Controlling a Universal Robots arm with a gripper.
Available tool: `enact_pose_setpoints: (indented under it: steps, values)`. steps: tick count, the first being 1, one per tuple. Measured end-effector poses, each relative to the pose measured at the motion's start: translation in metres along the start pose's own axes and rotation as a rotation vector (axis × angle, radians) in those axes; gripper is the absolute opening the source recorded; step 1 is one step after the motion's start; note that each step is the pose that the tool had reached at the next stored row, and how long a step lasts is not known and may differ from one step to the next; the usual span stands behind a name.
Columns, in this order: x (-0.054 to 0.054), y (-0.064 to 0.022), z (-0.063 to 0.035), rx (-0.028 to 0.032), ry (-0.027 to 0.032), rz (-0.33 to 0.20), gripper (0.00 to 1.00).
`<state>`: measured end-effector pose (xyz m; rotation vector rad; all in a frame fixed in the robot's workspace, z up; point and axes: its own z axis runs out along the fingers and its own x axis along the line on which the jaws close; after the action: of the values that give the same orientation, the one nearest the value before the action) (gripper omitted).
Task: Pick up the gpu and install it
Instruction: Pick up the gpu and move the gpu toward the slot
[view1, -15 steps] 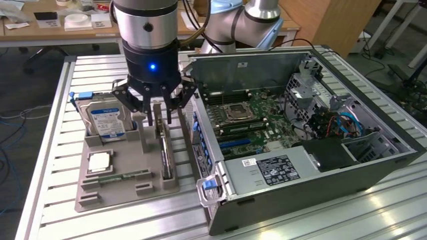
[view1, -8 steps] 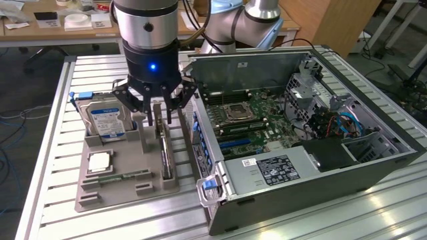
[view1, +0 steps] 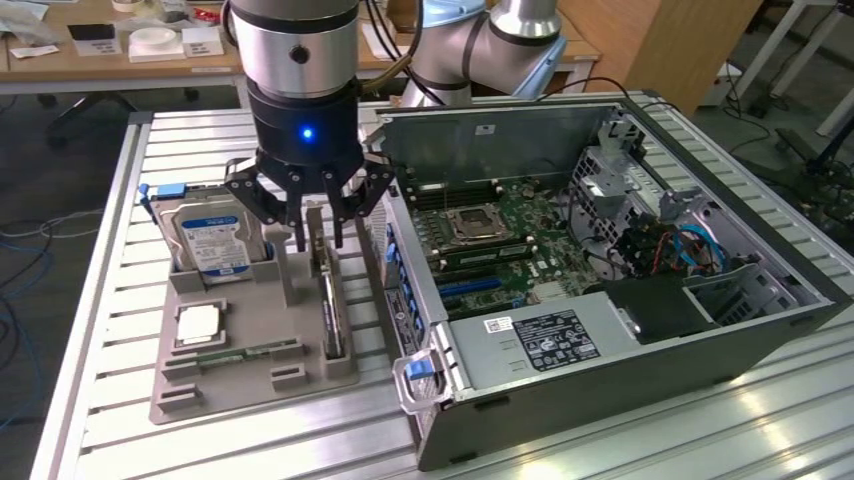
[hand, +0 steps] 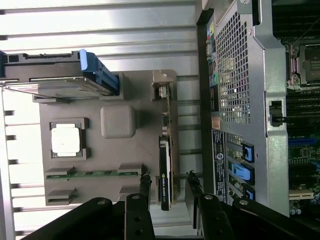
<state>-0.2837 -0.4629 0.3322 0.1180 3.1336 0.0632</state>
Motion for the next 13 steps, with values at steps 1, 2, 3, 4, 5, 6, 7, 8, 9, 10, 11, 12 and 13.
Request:
enact_pose_setpoints:
  steps: [1, 2, 3, 4, 5, 6, 7, 8, 9, 10, 11, 12, 13]
  values:
    - [0.0, 0.0, 0.0, 0.0, 0.0, 0.0, 0.42]
    - [0.0, 0.0, 0.0, 0.0001, 0.0, 0.0, 0.42]
    - [0.0, 0.0, 0.0004, -0.0001, -0.0001, 0.0, 0.42]
    - [0.0, 0.0, 0.0009, -0.0001, -0.0001, 0.0, 0.42]
    - [0.0, 0.0, 0.0015, -0.0001, -0.0001, 0.0, 0.42]
    - [0.0, -0.0001, 0.002, 0.0, 0.0, 0.0, 0.42]
    - [0.0, -0.0001, 0.0022, 0.0001, 0.0001, 0.0, 0.42]
    - [0.0, -0.0001, 0.0023, 0.0, 0.0, 0.0, 0.42]
    - [0.0, -0.0001, 0.0023, 0.0, 0.0, 0.0, 0.42]
    - [0.0, -0.0001, 0.0023, 0.0, 0.0, 0.0, 0.42]
    - [0.0, -0.0001, 0.0023, 0.0, 0.0, 0.0, 0.42]
    - [0.0, -0.0001, 0.0023, 0.0, 0.0, 0.0, 0.42]
    - [0.0, -0.0001, 0.0024, -0.0001, 0.0004, 0.0, 0.42]
